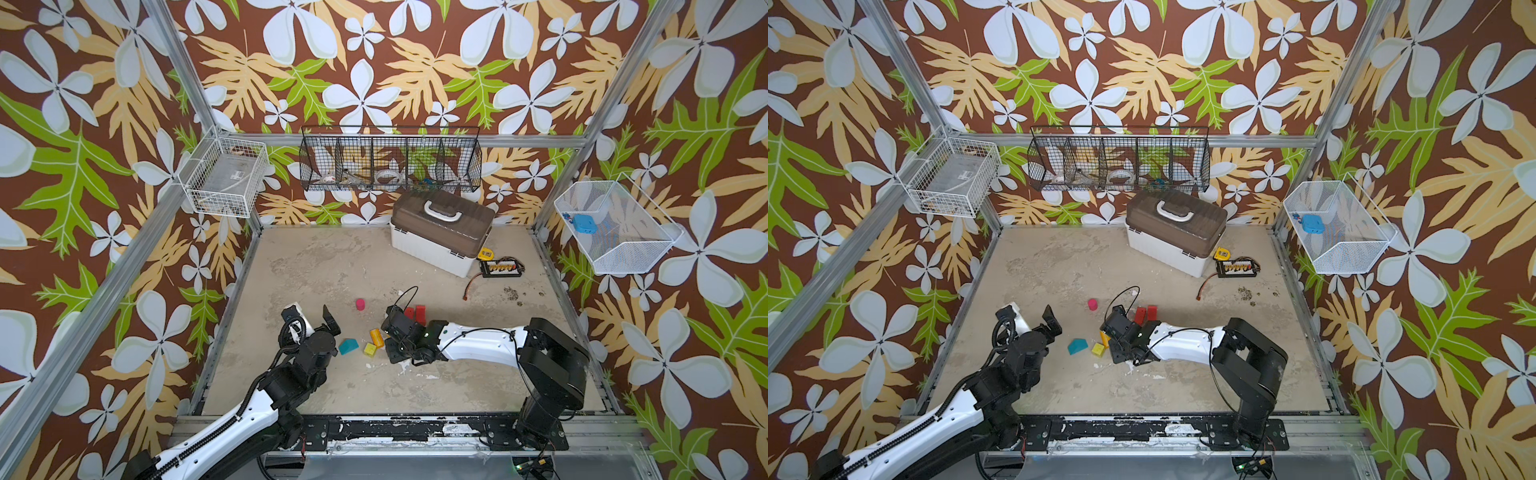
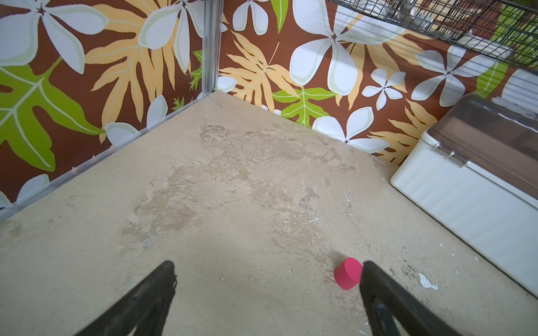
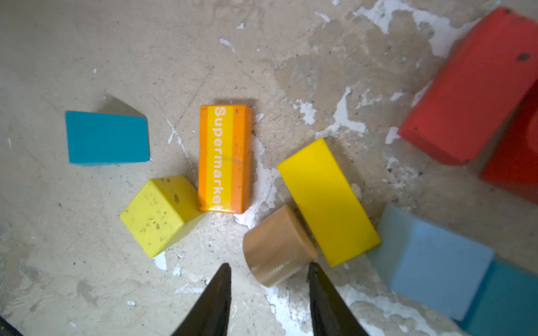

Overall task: Build the wood block tower
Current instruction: 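Lower the open right gripper over the long yellow block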

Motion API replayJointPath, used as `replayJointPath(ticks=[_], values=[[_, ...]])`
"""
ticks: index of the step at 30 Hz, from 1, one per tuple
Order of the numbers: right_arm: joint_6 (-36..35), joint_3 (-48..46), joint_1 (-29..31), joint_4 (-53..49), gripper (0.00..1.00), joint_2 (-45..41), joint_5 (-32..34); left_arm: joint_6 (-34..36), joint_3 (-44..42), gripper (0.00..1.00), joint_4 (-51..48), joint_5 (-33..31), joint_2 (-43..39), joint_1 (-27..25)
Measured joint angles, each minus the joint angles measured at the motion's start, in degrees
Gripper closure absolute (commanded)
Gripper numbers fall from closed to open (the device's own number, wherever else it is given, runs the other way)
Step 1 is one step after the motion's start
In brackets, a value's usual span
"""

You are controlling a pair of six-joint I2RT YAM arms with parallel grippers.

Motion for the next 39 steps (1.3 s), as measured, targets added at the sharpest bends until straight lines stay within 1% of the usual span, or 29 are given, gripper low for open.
replayJointPath(ticks=[4,9,18,26,29,36,38,39], values=[[0.22,1.9,1.55,0.46,0.58,1.66,-0.07,0.0,0.0,0.0,0.07,0.02,-0.02,0.0],[0.42,3.87,2.32,0.98,0.64,4.44,-0.07,0.02,-0.02,0.0,0.11,0.11,-0.02,0.0],[1.27,6.34,2.38,1.49,0.68,7.54,-0.15,0.02,-0.2,0.0,0.13,0.2,-0.11,0.0],[1.2,9.05,2.67,1.64,0.68,9.29,-0.22,0.04,-0.2,0.0,0.13,0.2,-0.11,0.0],[0.68,9.35,2.69,1.01,0.66,8.66,0.37,0.04,-0.2,0.0,0.13,0.2,-0.11,0.0],[-1.79,9.14,2.69,-3.45,0.53,3.26,3.87,0.07,-0.2,0.0,0.13,0.22,-0.17,0.0],[-3.1,8.81,2.45,-4.81,0.53,1.68,5.27,0.07,-0.2,0.0,0.13,0.22,-0.17,0.0],[-3.5,8.61,2.12,-5.42,0.54,0.98,5.75,0.07,-0.2,0.0,0.13,0.22,-0.17,0.0]])
